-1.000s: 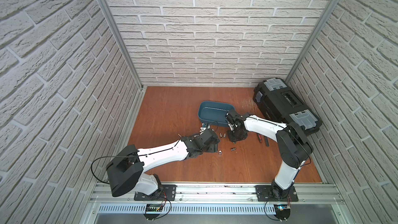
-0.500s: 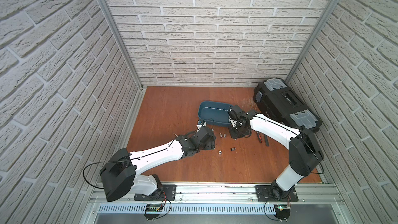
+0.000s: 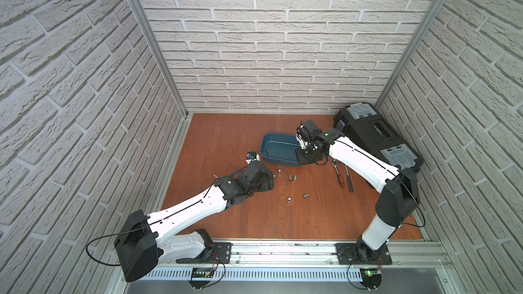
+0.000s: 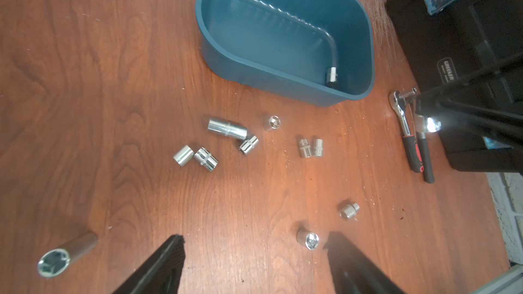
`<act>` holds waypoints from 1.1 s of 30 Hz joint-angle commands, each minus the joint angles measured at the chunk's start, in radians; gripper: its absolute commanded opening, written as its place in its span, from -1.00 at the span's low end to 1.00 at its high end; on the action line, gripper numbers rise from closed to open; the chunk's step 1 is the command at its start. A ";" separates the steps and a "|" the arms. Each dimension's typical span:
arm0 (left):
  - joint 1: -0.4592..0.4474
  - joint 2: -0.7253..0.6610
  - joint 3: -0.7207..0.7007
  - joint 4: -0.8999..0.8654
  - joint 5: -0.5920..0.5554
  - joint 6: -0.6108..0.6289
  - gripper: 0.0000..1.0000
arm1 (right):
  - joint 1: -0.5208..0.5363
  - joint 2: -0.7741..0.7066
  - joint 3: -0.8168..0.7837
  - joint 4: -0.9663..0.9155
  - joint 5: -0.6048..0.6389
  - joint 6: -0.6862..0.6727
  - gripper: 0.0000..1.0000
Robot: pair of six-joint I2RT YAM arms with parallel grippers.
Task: Put the socket on the desktop into the storage box
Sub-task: Place the socket head in the storage box.
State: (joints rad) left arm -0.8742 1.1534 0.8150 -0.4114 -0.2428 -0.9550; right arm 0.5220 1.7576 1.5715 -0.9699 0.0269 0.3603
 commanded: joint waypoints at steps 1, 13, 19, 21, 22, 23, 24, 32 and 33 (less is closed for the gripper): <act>0.018 -0.050 -0.023 -0.036 -0.015 -0.005 0.67 | 0.007 0.070 0.087 -0.026 0.003 -0.021 -0.59; 0.061 -0.174 -0.075 -0.123 -0.039 -0.057 0.67 | -0.020 0.346 0.365 -0.067 -0.019 -0.018 -0.60; 0.074 -0.201 -0.083 -0.158 -0.046 -0.071 0.67 | -0.037 0.448 0.441 -0.067 -0.028 0.000 -0.60; 0.080 -0.207 -0.087 -0.166 -0.042 -0.075 0.67 | -0.044 0.480 0.466 -0.070 -0.033 0.005 -0.60; 0.082 -0.210 -0.089 -0.170 -0.041 -0.078 0.67 | -0.048 0.497 0.476 -0.071 -0.037 0.006 -0.60; 0.084 -0.212 -0.089 -0.174 -0.040 -0.080 0.67 | -0.050 0.513 0.485 -0.071 -0.039 0.008 -0.60; 0.086 -0.214 -0.092 -0.177 -0.038 -0.082 0.67 | -0.052 0.525 0.494 -0.072 -0.041 0.009 -0.60; 0.107 -0.215 -0.096 -0.191 -0.024 -0.085 0.67 | -0.065 0.592 0.543 -0.072 -0.041 0.020 -0.60; 0.107 -0.213 -0.097 -0.191 -0.021 -0.085 0.67 | -0.065 0.598 0.548 -0.072 -0.039 0.020 -0.59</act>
State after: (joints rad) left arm -0.7757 0.9474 0.7322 -0.5957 -0.2653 -1.0336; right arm 0.4599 2.3539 2.0869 -1.0367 -0.0055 0.3637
